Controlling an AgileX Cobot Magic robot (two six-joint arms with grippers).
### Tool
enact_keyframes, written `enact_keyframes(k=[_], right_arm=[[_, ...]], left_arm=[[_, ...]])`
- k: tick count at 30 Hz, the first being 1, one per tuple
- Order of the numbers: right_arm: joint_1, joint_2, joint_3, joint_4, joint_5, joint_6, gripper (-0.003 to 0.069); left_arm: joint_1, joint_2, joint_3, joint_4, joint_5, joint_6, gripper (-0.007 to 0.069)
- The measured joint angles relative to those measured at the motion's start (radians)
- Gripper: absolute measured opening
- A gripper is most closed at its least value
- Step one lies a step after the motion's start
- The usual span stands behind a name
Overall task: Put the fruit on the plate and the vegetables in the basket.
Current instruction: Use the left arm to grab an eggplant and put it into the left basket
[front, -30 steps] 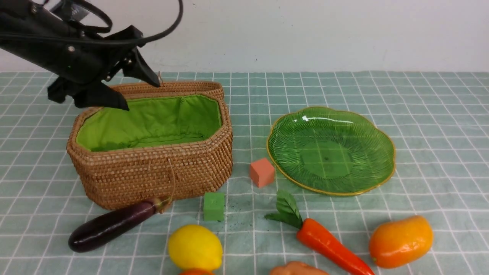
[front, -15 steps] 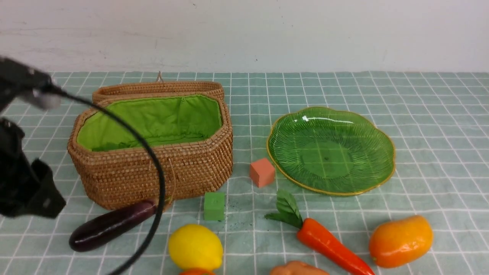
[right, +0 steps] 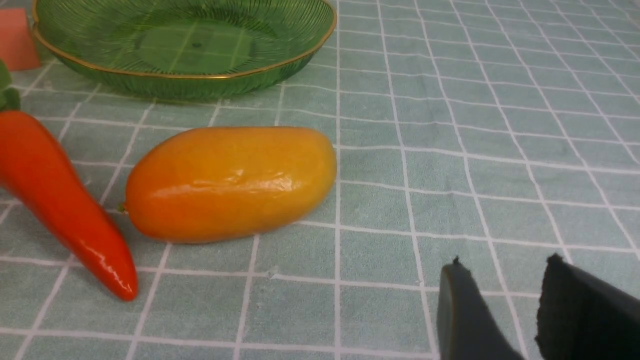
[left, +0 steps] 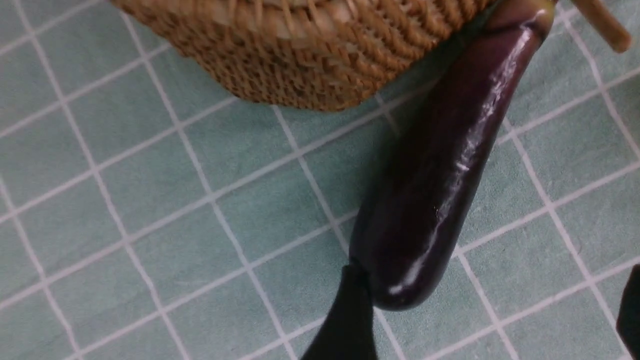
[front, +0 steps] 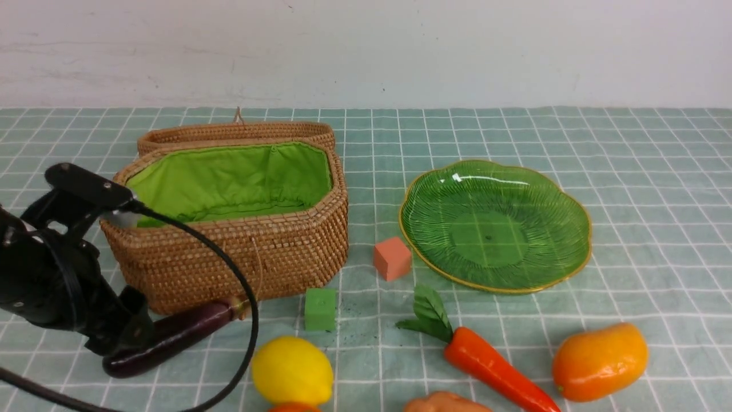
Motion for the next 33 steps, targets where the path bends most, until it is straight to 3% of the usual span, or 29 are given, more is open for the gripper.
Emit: enact_keyframes(k=[6,11,16,23,33], right_arm=[[0.000,0.000,0.000,0.000,0.000,0.000,0.0240],[0.000,0.000,0.000,0.000,0.000,0.000,0.0240],[0.000,0.000,0.000,-0.001,0.000,0.000,0.0240],[0.000,0.000,0.000,0.000,0.000,0.000,0.0240],[0.000,0.000,0.000,0.000,0.000,0.000,0.0240]], left_arm=[[0.000,0.156,0.000,-0.001,-0.077,0.036,0.0647],[0.000,0.232,0.000,-0.001,-0.148,0.038,0.0572],[0.000,0.247,0.000,-0.001,-0.134,0.041,0.0429],[0.000,0.236,0.000,-0.001,-0.027,0.095,0.0425],[0.000,0.006,-0.068,-0.009,0.153,0.234,0.0424]])
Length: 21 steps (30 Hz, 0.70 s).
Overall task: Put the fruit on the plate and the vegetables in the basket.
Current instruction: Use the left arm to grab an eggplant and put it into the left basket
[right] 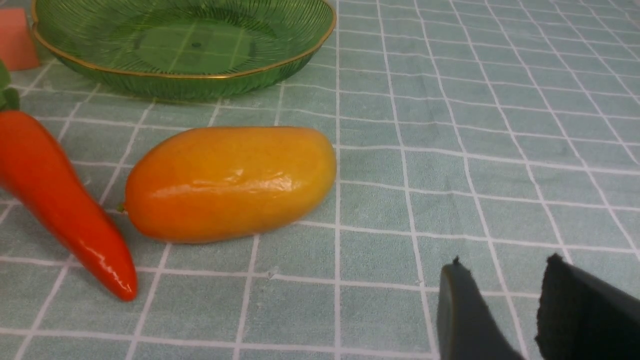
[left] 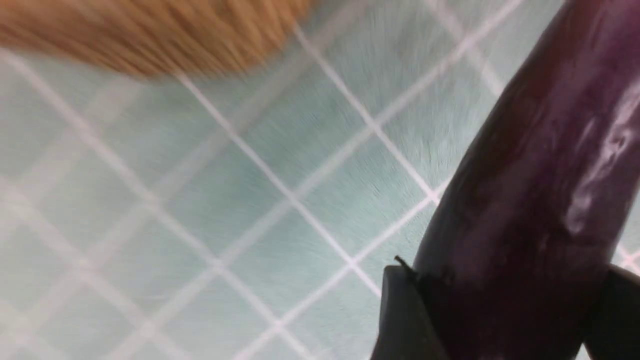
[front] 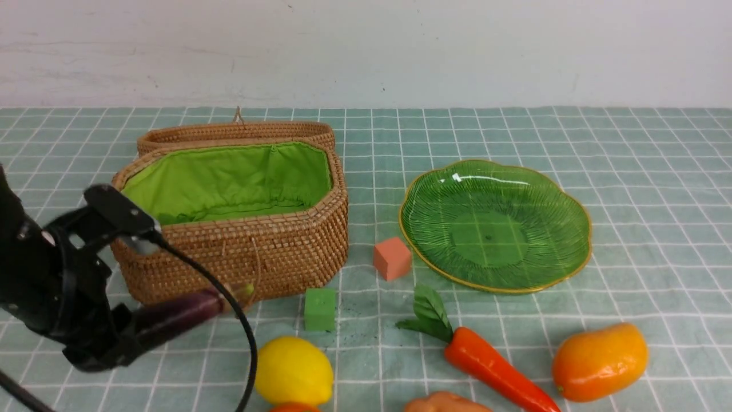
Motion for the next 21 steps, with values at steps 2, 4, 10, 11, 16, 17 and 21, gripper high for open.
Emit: enact_keyframes(k=[2,4,10,11,16,17,21], right_arm=[[0.000,0.000,0.000,0.000,0.000,0.000,0.0240],[0.000,0.000,0.000,0.000,0.000,0.000,0.0240],[0.000,0.000,0.000,0.000,0.000,0.000,0.0240],[0.000,0.000,0.000,0.000,0.000,0.000,0.0240],[0.000,0.000,0.000,0.000,0.000,0.000,0.0240],[0.000,0.000,0.000,0.000,0.000,0.000,0.0240],[0.000,0.000,0.000,0.000,0.000,0.000,0.0240]], left_arm=[[0.000,-0.072,-0.055,0.000,0.000,0.009,0.0424],[0.000,-0.108,-0.099,0.000,-0.030,0.012,0.0424],[0.000,-0.128,-0.175,-0.018,-0.271,0.012,0.0424],[0.000,-0.116,-0.175,-0.041,-0.337,0.012,0.0424],[0.000,-0.028,-0.175,-0.114,-0.470,0.012,0.0423],[0.000,0.001,-0.175,-0.120,-0.481,0.012,0.0423],[0.000,0.106,-0.175,-0.115,-0.495,0.030,0.0420]])
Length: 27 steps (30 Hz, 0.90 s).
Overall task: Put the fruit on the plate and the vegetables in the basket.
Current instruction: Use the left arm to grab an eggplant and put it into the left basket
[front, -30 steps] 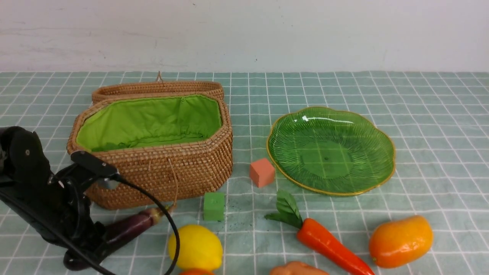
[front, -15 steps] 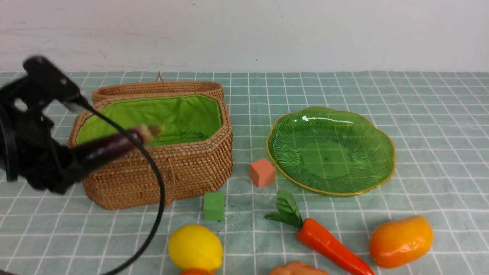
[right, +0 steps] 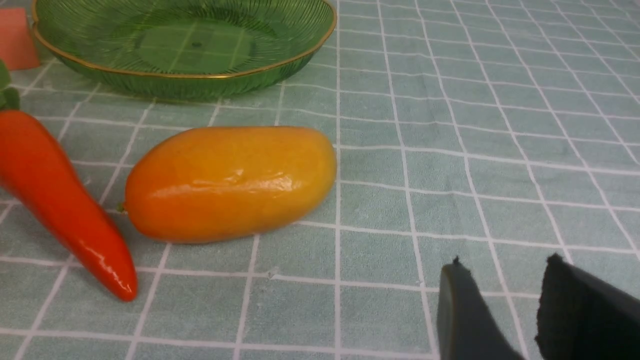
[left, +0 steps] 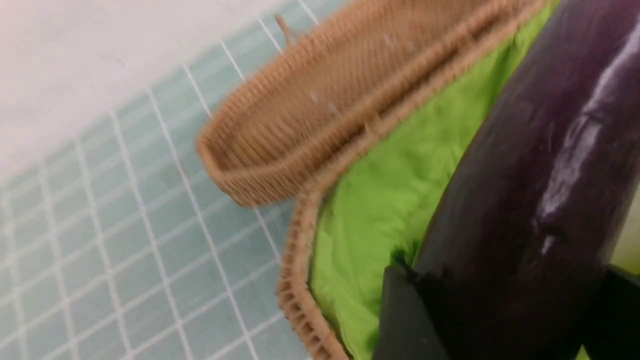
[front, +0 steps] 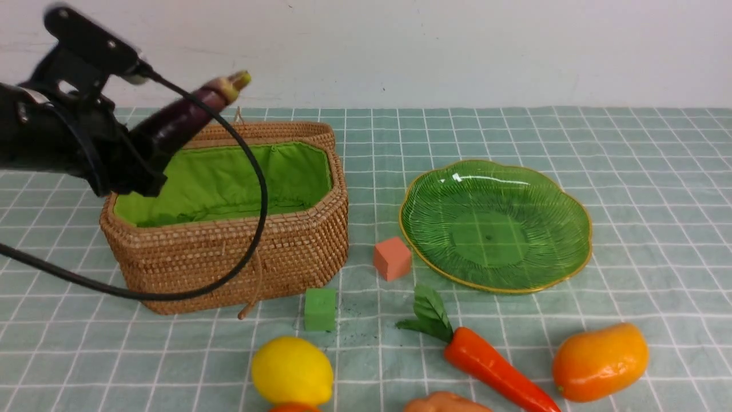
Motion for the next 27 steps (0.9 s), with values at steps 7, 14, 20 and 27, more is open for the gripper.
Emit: enact_keyframes(k=[7,14,20,27], right_arm=[[0.000,0.000,0.000,0.000,0.000,0.000,0.0240],[0.000,0.000,0.000,0.001,0.000,0.000,0.0240],[0.000,0.000,0.000,0.001,0.000,0.000,0.0240],[0.000,0.000,0.000,0.001,0.000,0.000,0.0240]], left_arm=[[0.000,0.102,0.000,0.008,-0.011,0.097,0.0420],[0.000,0.104,0.000,0.007,-0.016,0.110,0.0493],[0.000,0.096,0.000,-0.033,-0.010,0.110,0.0556],[0.000,-0.001,0.000,-0.100,0.071,0.110,0.0556]])
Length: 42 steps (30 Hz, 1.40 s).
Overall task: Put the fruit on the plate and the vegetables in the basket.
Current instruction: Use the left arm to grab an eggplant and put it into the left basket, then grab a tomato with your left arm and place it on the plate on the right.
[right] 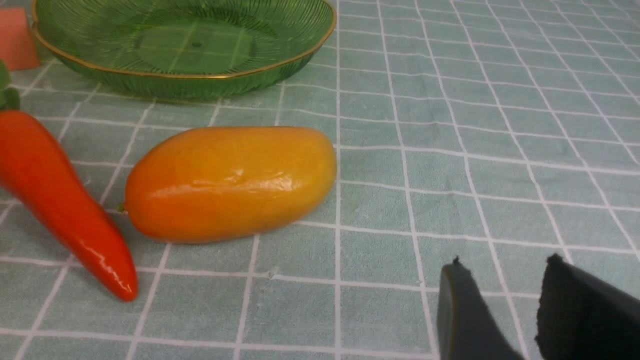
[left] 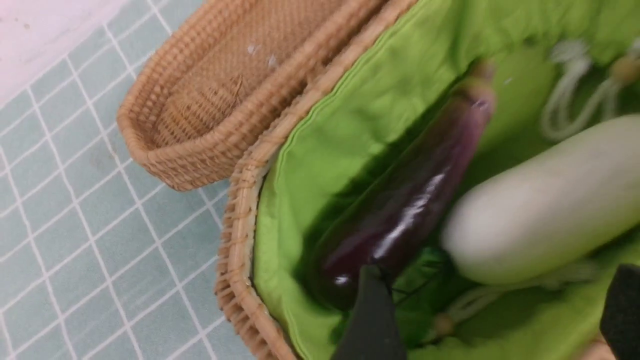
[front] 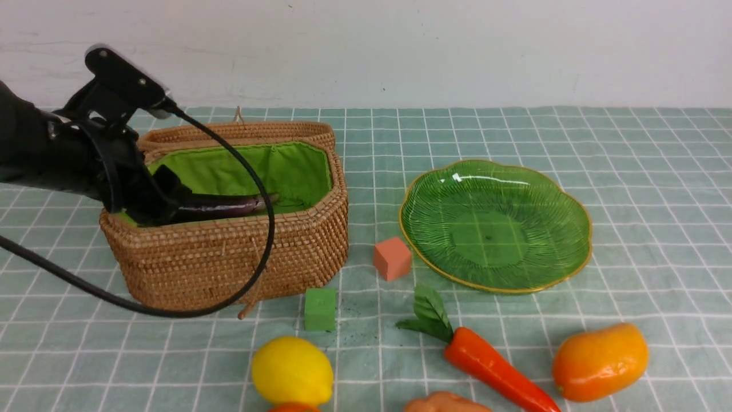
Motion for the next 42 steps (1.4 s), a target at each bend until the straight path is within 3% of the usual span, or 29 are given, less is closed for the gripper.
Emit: enact_keyframes(k=[7,13,19,28,33,42], right_arm=[[0.000,0.000,0.000,0.000,0.000,0.000,0.0240],[0.000,0.000,0.000,0.000,0.000,0.000,0.0240],[0.000,0.000,0.000,-0.001,0.000,0.000,0.0240],[0.000,0.000,0.000,-0.001,0.000,0.000,0.0240],[0.000,0.000,0.000,-0.002,0.000,0.000,0.0240],[0.000,0.000,0.000,-0.001,0.000,0.000,0.0240]], left_arm=[[0.000,-0.162,0.000,-0.214,0.265,-0.026,0.0556],[0.000,-0.229,0.000,-0.462,0.301,-0.029,0.0556],[0.000,-0.197,-0.001,-0.598,0.350,-0.061,0.0556],[0.000,-0.170,-0.001,-0.566,0.712,-0.134,0.0556],[0.000,-0.170,-0.001,-0.472,0.781,-0.279,0.0556],[0.000,-0.170,-0.001,-0.446,0.799,-0.445,0.0556]])
